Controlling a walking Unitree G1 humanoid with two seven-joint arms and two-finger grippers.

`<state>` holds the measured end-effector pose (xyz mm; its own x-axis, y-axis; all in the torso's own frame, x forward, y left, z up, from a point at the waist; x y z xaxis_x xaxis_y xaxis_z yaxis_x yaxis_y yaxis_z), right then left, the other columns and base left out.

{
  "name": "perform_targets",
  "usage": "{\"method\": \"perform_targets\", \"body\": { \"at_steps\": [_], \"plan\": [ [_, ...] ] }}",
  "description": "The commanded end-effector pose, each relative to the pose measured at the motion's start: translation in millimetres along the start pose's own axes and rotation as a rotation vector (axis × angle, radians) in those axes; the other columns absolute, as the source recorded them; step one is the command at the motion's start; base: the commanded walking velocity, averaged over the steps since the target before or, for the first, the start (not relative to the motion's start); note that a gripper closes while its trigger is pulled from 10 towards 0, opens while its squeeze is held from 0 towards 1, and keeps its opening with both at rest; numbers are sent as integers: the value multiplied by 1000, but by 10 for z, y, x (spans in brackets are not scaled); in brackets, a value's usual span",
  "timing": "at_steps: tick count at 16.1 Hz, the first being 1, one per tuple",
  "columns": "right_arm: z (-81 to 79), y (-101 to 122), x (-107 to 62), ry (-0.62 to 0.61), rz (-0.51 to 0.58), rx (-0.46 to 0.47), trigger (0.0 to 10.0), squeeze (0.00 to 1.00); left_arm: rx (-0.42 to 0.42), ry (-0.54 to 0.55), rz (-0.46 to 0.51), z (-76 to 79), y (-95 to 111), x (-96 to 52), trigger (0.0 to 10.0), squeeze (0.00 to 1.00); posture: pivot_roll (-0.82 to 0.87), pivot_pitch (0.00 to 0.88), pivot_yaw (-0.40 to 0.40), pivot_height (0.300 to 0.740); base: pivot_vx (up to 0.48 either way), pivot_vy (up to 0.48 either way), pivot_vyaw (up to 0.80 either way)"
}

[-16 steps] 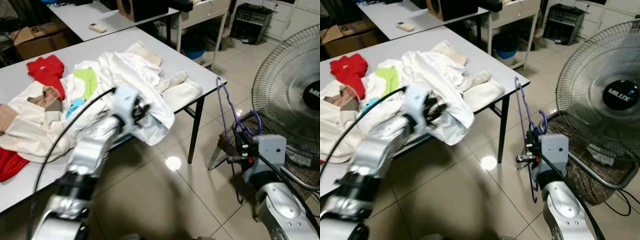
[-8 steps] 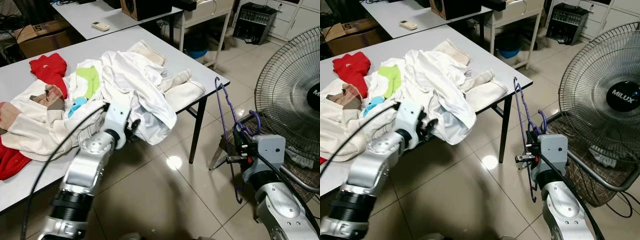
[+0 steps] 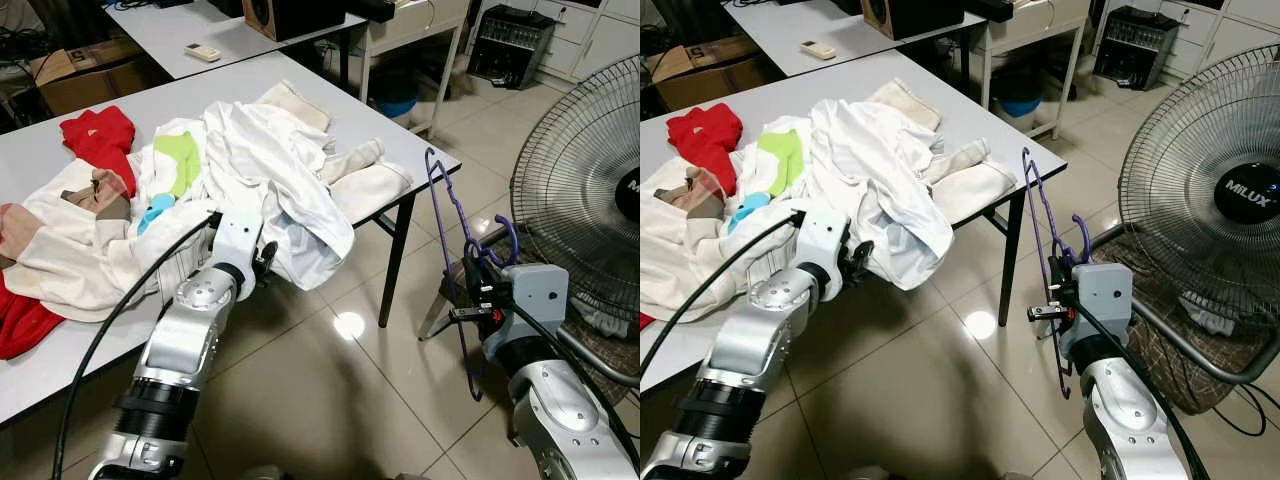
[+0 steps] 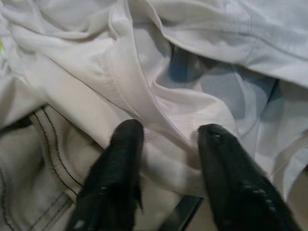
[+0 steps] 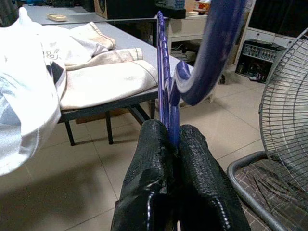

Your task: Hang hanger

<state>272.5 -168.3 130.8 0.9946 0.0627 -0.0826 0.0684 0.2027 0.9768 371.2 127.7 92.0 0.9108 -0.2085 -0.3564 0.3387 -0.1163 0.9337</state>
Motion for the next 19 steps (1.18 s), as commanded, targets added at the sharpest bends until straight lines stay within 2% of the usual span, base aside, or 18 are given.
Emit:
{"method": "perform_targets", "body": {
  "at_steps": [1,2,3,6,13,15,16,18,19],
  "plan": [
    [18,6,-10,-9,5,-2,10000,0,3,16,16,-18,63,33,2275,0,-10,21,76,740,0,0,0],
    [18,6,-11,-10,5,-1,10000,0,-10,16,10,-9,44,46,588,0,-10,21,76,740,0,0,0],
    [16,5,-12,-10,5,-1,10000,0,-31,14,2,3,21,58,0,0,-10,21,76,740,0,0,0],
    [21,2,-22,-10,2,-2,10000,0,-76,20,1,11,4,84,0,0,-14,26,76,740,0,0,0],
    [-15,27,-30,15,11,3,10000,0,-111,16,15,-18,-28,105,0,0,-13,36,72,740,0,0,0],
    [3,72,-43,29,33,9,10000,0,-155,-1,66,-9,68,101,0,0,-14,36,73,740,0,0,0],
    [7,144,-72,84,65,28,10000,0,-152,-13,112,-26,185,79,0,0,-14,35,78,740,0,0,0],
    [-18,233,-128,173,102,36,10000,0,-148,-14,144,-87,295,39,0,0,-14,35,78,740,0,0,0],
    [-54,281,-165,235,118,46,10000,0,-116,-25,162,-119,370,2,0,0,-11,33,83,740,0,0,0]
  ]
}}
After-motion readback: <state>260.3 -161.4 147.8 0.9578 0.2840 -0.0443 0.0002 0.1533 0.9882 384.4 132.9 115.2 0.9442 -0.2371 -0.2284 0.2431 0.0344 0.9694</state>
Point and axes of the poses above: a point about 5 cm out from each wrist's last joint towards the gripper, its own x axis pointing out of the wrist towards the gripper, its own y axis along the axis of the wrist's last joint, z = x × y, the point moved 6 cm from there along x, pointing out of the wrist towards the gripper, and after that the axes turned 7 degrees about -x, right-handed, at the moved point
